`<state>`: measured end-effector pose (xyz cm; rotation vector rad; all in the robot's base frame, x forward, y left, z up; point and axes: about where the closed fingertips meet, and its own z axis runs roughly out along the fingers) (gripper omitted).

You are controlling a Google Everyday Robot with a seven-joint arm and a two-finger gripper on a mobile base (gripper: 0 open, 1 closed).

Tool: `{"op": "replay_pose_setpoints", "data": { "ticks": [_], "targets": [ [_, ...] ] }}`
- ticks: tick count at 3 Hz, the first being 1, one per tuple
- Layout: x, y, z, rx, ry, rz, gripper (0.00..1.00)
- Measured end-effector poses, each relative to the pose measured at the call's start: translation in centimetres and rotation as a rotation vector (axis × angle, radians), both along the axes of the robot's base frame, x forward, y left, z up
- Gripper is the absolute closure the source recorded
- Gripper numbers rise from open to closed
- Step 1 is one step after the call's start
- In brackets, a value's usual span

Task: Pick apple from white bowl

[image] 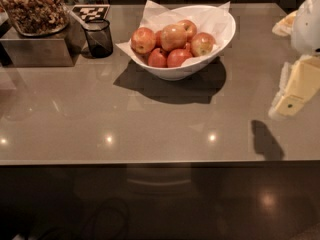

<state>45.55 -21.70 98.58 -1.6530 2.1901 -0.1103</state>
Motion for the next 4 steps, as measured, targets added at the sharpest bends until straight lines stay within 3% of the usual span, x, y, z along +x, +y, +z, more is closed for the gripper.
{"op": "replay_pose_setpoints", "data": {
  "ticks": [1,2,3,4],
  "targets": [
    [4.0,-0.2,1.6,0.122,-0.073,-0.021,0.0],
    [9.0,-0.9,2.2,0.269,-0.077,-0.055,0.0],
    [10.4,-1.3,4.2,0.294,-0.129,-0.055,0.0],
    [10.4,-1.5,3.3,0.334,-0.13,-0.098,0.0]
  ]
}}
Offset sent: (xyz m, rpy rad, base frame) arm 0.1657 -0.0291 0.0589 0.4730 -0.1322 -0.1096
